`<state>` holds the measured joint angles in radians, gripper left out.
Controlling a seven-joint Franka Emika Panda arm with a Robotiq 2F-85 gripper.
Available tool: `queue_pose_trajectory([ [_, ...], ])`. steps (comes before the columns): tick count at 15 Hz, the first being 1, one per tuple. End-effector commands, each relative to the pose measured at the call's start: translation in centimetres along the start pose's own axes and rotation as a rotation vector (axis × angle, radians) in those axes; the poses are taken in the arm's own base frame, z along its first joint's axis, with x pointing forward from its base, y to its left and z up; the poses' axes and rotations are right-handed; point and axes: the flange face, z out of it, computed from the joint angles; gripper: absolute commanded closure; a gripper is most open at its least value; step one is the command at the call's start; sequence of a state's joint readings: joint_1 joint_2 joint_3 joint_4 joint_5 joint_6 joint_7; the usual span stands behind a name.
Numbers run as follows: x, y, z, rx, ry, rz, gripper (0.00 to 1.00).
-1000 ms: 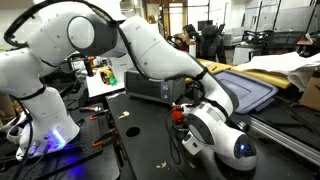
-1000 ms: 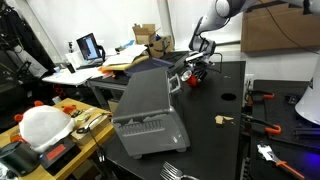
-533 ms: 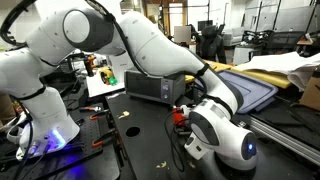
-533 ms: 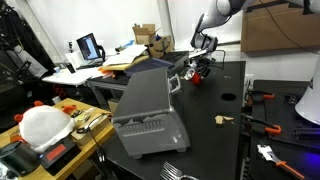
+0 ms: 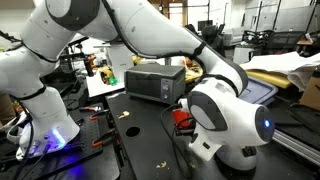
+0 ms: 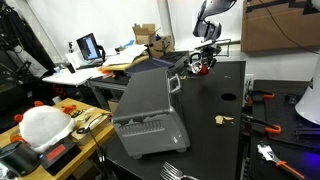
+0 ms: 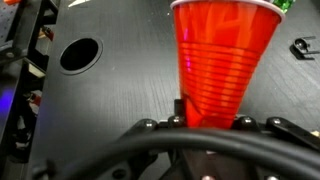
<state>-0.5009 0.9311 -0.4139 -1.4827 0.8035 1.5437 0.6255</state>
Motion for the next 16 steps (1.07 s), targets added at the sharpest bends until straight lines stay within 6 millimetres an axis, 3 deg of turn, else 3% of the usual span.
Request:
queue_pose_trajectory([
  [1,-3.1,2.2,-1.9,0.029,0.133,-0.02,0.93],
  [4,-4.9,2.8,-2.1,0.045,0.251,-0.035,0.93],
  [12,-10.2,4.4,0.4,0.1,0.511,-0.122,0.93],
  [16,-12.2,5.1,0.7,0.15,0.612,-0.161,0.93],
])
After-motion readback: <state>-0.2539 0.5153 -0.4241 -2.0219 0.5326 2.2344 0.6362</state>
